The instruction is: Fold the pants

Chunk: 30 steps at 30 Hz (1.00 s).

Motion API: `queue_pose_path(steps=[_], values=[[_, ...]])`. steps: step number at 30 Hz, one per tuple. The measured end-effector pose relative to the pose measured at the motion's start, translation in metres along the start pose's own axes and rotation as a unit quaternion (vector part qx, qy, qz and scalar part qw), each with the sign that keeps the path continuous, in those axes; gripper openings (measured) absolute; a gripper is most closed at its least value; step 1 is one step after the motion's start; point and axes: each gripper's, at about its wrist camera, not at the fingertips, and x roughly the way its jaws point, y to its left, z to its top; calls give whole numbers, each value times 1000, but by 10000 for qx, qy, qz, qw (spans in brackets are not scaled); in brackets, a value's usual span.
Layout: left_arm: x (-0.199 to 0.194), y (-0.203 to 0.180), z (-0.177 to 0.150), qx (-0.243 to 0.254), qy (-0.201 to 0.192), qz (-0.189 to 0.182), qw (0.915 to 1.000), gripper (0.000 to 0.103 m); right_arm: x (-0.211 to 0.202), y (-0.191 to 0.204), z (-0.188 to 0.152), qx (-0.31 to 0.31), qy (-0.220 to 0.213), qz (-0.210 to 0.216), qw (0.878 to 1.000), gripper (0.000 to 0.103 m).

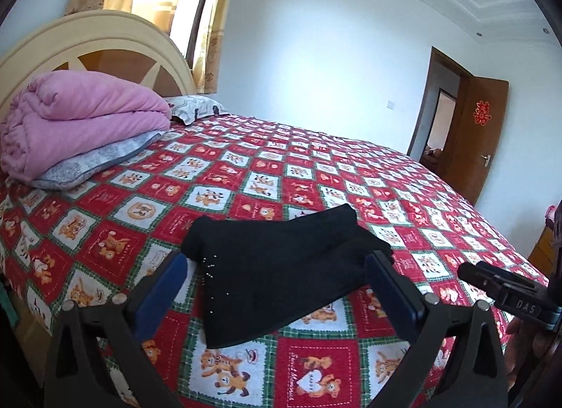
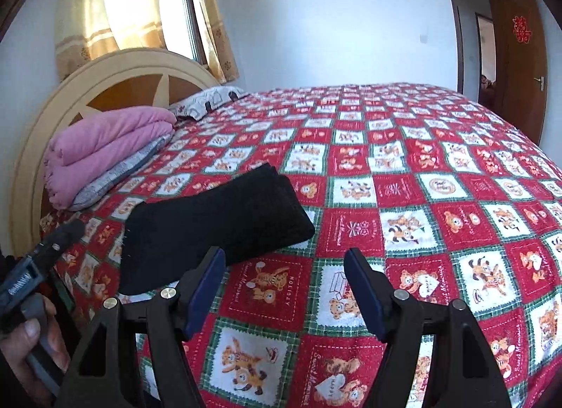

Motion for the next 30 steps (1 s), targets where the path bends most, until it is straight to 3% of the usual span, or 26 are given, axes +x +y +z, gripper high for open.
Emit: queue_pose_path(steps=[30], values=[[-16,-21,4,408,-205,136,9989,103,-45,20,2,-301,-430,13,9986,71]])
